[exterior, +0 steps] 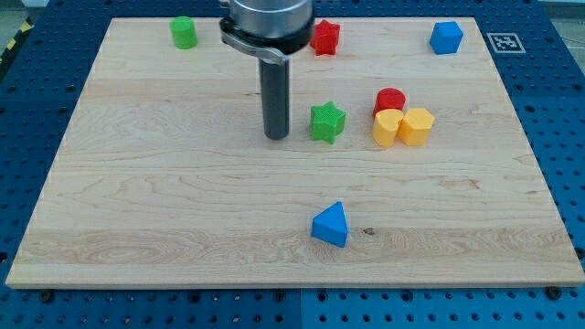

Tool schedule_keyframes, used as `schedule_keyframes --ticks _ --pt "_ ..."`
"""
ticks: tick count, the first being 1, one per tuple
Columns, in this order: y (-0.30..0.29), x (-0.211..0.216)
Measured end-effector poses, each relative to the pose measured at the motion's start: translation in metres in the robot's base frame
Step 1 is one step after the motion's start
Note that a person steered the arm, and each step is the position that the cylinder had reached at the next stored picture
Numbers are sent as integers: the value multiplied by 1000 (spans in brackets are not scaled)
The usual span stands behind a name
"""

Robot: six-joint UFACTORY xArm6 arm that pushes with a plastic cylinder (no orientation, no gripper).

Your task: Push the green star into the red circle towards the center of the board

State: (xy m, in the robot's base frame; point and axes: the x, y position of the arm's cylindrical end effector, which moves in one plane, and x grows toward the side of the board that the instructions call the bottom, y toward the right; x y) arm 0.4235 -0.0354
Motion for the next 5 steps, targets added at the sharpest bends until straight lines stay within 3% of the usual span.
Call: schedule_keyframes --ticks 1,5 --pt "-5 -21" --pt "20 -43"
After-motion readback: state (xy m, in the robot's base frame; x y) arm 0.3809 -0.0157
